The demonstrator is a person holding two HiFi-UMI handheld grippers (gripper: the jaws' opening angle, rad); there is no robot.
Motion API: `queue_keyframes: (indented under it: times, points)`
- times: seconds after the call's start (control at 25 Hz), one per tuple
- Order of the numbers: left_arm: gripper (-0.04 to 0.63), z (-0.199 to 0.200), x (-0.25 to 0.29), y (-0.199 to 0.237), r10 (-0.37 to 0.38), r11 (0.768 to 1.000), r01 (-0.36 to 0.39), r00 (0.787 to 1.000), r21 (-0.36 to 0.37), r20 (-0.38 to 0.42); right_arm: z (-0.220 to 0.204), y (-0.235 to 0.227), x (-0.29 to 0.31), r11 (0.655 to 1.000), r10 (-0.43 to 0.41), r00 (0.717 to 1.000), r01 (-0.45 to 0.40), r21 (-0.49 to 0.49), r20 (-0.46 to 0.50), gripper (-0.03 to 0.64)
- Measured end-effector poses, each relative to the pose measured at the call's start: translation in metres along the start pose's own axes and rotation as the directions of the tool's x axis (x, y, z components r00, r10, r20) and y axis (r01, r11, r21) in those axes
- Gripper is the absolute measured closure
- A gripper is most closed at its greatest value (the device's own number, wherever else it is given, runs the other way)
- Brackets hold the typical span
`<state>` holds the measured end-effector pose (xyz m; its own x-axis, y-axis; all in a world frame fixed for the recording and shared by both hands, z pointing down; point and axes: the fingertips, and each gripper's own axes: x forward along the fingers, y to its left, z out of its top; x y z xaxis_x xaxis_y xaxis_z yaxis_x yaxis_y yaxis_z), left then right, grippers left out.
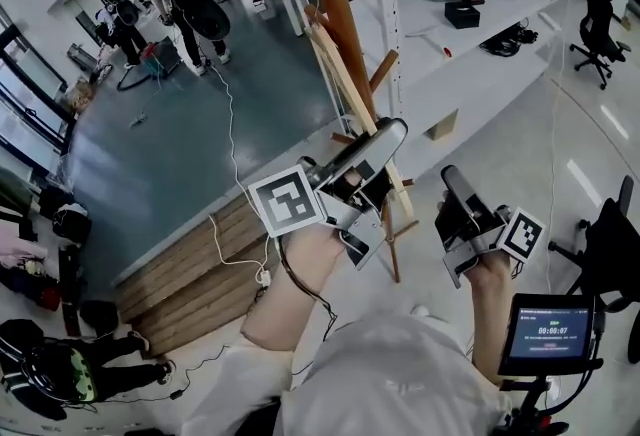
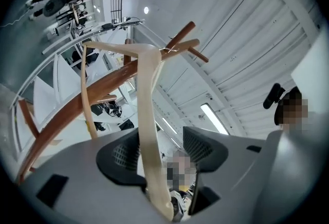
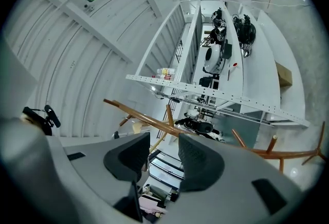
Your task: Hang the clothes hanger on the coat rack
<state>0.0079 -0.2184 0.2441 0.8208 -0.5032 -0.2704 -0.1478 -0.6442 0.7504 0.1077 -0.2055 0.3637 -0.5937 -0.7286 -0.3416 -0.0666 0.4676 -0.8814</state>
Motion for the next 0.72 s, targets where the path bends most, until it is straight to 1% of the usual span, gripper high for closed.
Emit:
queue_keyframes:
  times: [0.08,0.16,0.24,0.36,0.48,0.6,0.72]
  points:
    - [0.347,0.001,0.002,-0.001,0.003,1.000,-0.003,1.000,0.000,0.001,-0.001,0.004,0.000,1.000,0.005,1.000,-0.005,-0.007,-0.007,0.434]
    - [0.341,0.001,0.004,0.000,0.008,1.000,-0.008,1.000,0.002,0.004,0.000,0.005,0.001,1.000,0.003,1.000,-0.004,-0.012,-0.011,0.434]
    - [0.341,0.002,0.005,0.006,0.039,0.999,-0.039,0.999,0.021,-0.001,0.002,0.008,0.007,1.000,0.001,1.000,-0.002,-0.029,-0.022,0.434]
    - [0.337,0.002,0.004,0.019,0.111,0.991,-0.110,0.994,0.078,-0.008,0.008,0.017,0.024,0.995,-0.004,0.999,-0.001,-0.103,-0.050,0.434]
    - [0.337,0.004,0.002,0.028,0.169,0.971,-0.166,0.986,0.172,0.000,0.019,0.031,0.040,0.987,0.007,0.999,-0.014,-0.163,-0.046,0.434]
    - [0.337,0.009,0.002,0.037,0.194,0.958,-0.191,0.981,0.216,0.009,0.021,0.040,0.057,0.979,0.011,0.998,-0.025,-0.204,-0.067,0.434]
    - [0.337,0.015,0.003,0.051,0.202,0.952,-0.197,0.979,0.235,0.004,0.014,0.037,0.074,0.978,0.022,0.994,-0.043,-0.204,-0.107,0.434]
